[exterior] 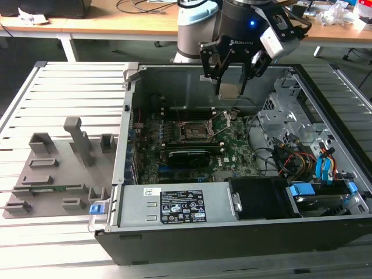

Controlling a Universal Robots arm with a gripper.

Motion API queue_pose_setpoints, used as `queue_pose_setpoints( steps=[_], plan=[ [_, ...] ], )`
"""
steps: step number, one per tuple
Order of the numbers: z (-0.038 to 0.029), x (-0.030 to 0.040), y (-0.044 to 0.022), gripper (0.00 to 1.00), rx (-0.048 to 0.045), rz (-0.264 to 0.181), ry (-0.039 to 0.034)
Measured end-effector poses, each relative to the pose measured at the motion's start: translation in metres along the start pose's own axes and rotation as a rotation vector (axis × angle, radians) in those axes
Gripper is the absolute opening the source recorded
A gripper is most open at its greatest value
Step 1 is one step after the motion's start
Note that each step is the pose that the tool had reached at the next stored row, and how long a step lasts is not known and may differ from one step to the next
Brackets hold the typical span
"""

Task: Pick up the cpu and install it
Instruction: 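Pick up the cpu and move it towards the insertion slot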

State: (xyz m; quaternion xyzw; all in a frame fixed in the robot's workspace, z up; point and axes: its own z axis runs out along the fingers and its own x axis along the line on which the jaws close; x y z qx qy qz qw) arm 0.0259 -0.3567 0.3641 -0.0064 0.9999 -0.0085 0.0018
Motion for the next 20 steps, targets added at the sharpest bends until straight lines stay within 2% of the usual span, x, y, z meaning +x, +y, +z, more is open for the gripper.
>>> queue_pose_setpoints(
  steps=[1, 4, 6, 8, 10, 12, 20],
  plan=[
    [0.0016, -0.0039, 0.0006, 0.55, 0.0000, 0.000, 0.0004],
    [0.0039, -0.0098, 0.0026, 0.55, 0.0002, 0.000, 0.0014],
    [0.0062, -0.0147, 0.0078, 0.55, 0.0012, 0.000, 0.0023],
    [0.0076, -0.0149, 0.0107, 0.55, 0.0015, 0.000, 0.0025],
    [0.0086, -0.0102, 0.0126, 0.55, 0.0023, 0.000, 0.0025],
    [0.0089, -0.0087, 0.0131, 0.55, 0.0030, 0.000, 0.0024],
    [0.0091, -0.0090, 0.0132, 0.55, 0.0037, 0.000, 0.0024]
  ],
)
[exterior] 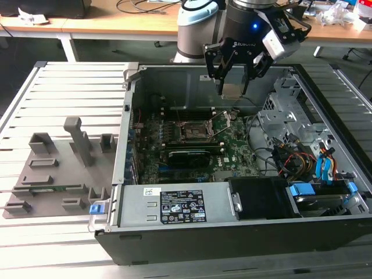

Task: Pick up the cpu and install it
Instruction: 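Pick up the cpu and move it towards the insertion slot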

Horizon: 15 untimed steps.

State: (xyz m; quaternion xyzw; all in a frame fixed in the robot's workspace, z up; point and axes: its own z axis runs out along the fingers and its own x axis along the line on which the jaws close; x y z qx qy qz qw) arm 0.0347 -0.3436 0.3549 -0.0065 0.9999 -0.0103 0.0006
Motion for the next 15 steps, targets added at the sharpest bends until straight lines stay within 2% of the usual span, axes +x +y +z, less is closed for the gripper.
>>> queue_pose_setpoints(
  steps=[7, 15],
  plan=[
    [0.0090, 0.0013, 0.0002, 0.55, 0.0001, 0.000, 0.0001],
    [0.0156, 0.0042, 0.0004, 0.55, 0.0001, 0.000, 0.0001]
  ],
)
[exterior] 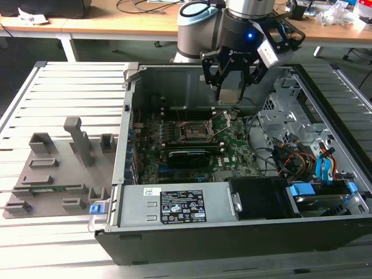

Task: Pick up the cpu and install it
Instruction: 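Pick up the cpu and move it towards the insertion slot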

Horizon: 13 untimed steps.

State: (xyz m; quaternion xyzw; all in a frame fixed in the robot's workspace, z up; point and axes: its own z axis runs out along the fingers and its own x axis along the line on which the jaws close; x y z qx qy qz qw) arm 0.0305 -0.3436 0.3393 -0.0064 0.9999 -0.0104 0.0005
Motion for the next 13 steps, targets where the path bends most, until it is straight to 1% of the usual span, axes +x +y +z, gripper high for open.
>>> queue_pose_setpoints(
  steps=[10, 12, 13],
  plan=[
    [0.0081, 0.0022, 0.0004, 0.55, 0.0000, 0.000, -0.0001],
    [0.0091, 0.0053, 0.0008, 0.55, -0.0001, 0.000, -0.0001],
    [0.0102, 0.0122, 0.0011, 0.55, 0.0000, 0.000, -0.0001]
  ],
)
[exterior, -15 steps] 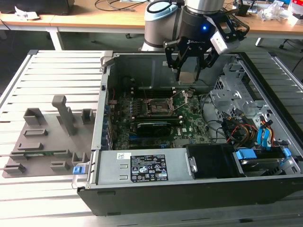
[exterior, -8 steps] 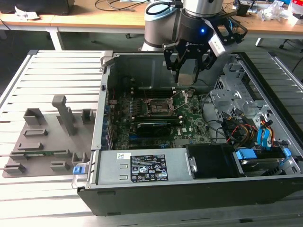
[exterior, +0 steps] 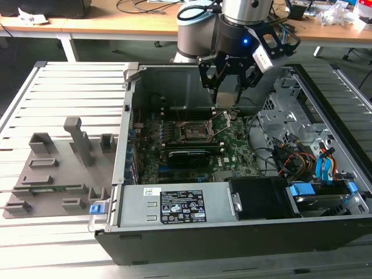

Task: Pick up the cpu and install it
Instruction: 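Pick up the cpu and move it towards the insertion slot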

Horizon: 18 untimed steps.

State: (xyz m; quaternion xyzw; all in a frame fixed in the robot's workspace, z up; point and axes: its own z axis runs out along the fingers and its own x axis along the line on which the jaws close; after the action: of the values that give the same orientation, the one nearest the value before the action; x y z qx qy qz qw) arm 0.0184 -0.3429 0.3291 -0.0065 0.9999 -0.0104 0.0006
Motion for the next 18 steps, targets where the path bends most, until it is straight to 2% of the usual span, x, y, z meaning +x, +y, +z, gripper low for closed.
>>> queue_pose_setpoints(
  steps=[1, 2, 4, 6, 9, 11, 18],
  plan=[
    [0.0017, 0.0081, 0.0005, 0.55, 0.0000, 0.000, 0.0000],
    [0.0037, 0.0127, 0.0009, 0.55, 0.0001, -0.001, -0.0001],
    [0.0064, 0.0156, 0.0013, 0.55, 0.0001, -0.007, -0.0002],
    [0.0120, 0.0189, 0.0024, 0.55, 0.0002, -0.035, -0.0006],
    [0.0178, 0.0193, 0.0080, 0.55, 0.0000, -0.039, -0.0008],
    [0.0194, 0.0192, 0.0107, 0.55, 0.0001, -0.039, -0.0008],
    [0.0197, 0.0193, 0.0111, 0.55, 0.0000, -0.039, -0.0008]
  ],
)
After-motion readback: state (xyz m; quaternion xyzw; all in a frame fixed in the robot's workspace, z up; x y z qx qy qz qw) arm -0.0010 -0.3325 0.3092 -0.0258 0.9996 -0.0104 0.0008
